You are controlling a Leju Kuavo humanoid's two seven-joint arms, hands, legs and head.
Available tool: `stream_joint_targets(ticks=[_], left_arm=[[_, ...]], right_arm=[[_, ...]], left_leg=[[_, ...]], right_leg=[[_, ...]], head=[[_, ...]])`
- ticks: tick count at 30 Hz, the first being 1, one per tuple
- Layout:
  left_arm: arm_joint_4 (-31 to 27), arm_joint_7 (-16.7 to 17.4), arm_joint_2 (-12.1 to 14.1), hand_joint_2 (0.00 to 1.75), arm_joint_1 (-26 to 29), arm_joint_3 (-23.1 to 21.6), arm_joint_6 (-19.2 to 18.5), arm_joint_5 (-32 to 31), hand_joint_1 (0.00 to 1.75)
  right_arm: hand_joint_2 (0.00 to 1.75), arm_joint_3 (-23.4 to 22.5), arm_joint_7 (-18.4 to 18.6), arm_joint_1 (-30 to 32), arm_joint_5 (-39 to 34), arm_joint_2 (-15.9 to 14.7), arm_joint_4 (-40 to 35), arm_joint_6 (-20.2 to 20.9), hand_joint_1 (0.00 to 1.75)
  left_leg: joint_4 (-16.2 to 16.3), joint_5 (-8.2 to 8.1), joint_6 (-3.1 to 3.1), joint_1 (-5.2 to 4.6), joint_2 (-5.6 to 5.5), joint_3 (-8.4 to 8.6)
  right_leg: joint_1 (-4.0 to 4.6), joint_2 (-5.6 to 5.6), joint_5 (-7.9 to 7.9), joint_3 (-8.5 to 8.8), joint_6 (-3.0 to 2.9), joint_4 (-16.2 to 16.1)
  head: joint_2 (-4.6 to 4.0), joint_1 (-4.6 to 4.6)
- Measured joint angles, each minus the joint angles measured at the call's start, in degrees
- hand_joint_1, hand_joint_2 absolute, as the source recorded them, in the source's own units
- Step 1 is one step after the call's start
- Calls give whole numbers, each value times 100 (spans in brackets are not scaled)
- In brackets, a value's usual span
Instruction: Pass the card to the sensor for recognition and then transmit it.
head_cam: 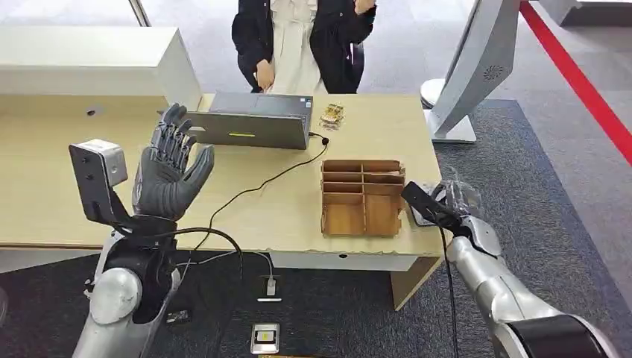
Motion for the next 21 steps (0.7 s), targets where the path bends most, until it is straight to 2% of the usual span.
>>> stream_joint_targets(ticks=[21], left_arm=[[-173,96,98,175,107,0,-179,-2,0]], right_arm=[[175,0,-22,128,-214,103,-207,52,175]], left_leg=[[0,2,1,0,-1,15]], right_leg=[[0,0,1,18,0,0]], head=[[0,0]])
